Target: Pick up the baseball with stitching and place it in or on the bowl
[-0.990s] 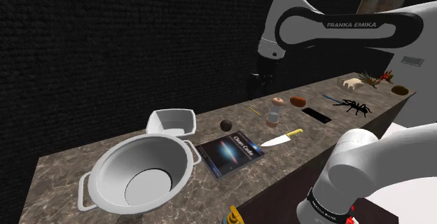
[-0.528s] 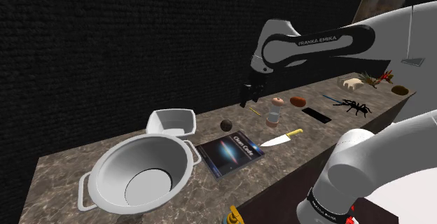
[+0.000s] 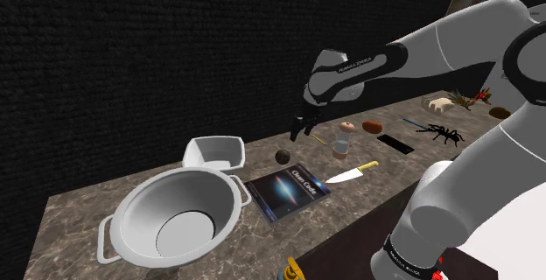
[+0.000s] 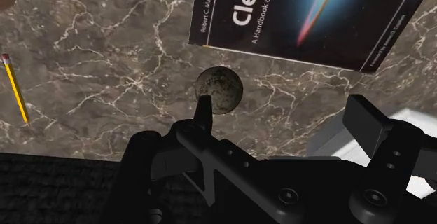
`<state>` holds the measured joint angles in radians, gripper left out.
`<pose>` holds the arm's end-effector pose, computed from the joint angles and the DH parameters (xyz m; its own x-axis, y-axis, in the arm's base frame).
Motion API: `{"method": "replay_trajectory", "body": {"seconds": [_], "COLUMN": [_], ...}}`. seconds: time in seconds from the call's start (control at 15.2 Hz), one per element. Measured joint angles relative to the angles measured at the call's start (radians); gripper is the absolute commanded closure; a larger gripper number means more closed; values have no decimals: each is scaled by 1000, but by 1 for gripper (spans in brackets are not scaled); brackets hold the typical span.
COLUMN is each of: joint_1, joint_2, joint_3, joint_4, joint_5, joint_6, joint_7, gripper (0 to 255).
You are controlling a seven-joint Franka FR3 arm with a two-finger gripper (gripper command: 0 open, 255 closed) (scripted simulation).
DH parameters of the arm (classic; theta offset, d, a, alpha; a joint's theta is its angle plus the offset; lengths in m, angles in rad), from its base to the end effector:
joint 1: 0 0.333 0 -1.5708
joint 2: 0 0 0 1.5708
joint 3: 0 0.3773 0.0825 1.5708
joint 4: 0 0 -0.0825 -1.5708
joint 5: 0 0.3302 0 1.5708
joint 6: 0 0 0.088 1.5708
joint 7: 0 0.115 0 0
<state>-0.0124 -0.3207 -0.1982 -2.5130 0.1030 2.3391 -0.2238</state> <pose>0.3716 -0.0832 0.4887 0.9852 -0.0562 0.1616 -0.0384 -0.9930 -0.1117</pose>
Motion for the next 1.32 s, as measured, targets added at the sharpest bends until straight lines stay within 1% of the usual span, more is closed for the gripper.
{"method": "replay_trajectory", "body": {"seconds": [0.2, 0.26, 0.33, 0.59, 0.73, 0.79, 0.92, 1.19, 1.32], "joint_1": [20, 26, 29, 39, 28, 23, 16, 8, 5], "joint_2": [101, 148, 186, 367, 445, 477, 522, 572, 591], "joint_3": [-32, -48, -61, -81, -75, -70, -57, -35, -28], "joint_4": [22, 33, 54, 137, 185, 208, 224, 230, 238], "joint_5": [62, 92, 121, 281, 358, 384, 426, 479, 492], "joint_6": [84, 118, 133, 214, 235, 241, 264, 303, 311], "joint_7": [-76, -116, -152, -313, -389, -413, -447, -489, -498], "gripper": [0, 0, 0, 0, 0, 0, 0, 0, 0]}}
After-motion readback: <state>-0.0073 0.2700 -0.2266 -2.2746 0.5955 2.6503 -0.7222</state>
